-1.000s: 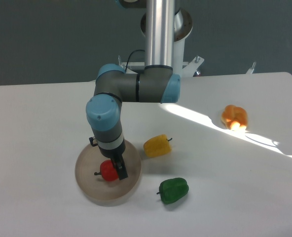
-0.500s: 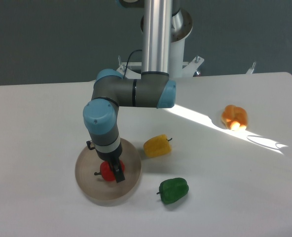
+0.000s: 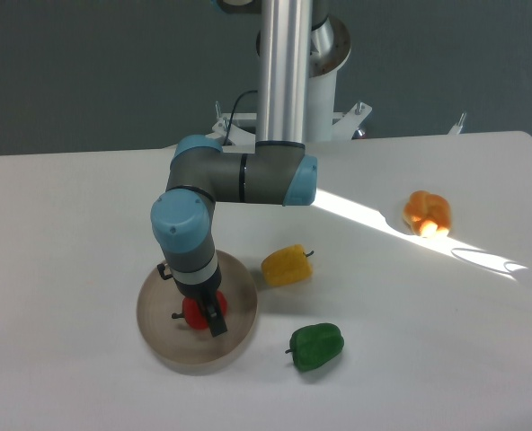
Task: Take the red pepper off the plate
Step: 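Lower the gripper around the red pepper and close on it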
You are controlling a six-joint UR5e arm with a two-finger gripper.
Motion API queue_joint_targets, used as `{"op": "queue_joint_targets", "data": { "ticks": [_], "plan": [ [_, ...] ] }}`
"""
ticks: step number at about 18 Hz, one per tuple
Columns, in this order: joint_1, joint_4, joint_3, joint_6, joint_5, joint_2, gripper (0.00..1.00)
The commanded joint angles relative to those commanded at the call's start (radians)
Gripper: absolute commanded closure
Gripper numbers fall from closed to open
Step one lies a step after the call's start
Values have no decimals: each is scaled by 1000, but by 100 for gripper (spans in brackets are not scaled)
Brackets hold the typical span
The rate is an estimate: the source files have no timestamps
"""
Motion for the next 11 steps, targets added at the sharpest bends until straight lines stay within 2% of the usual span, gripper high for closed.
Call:
{"op": "queue_joint_targets", "data": {
  "ticks": [3,8,11],
  "plan": [
    [0,0,-2,5,0,2,22],
    [0,-2,-3,9,-2,8,33],
    [2,-2,-2,12,-2,11,33]
  ]
}}
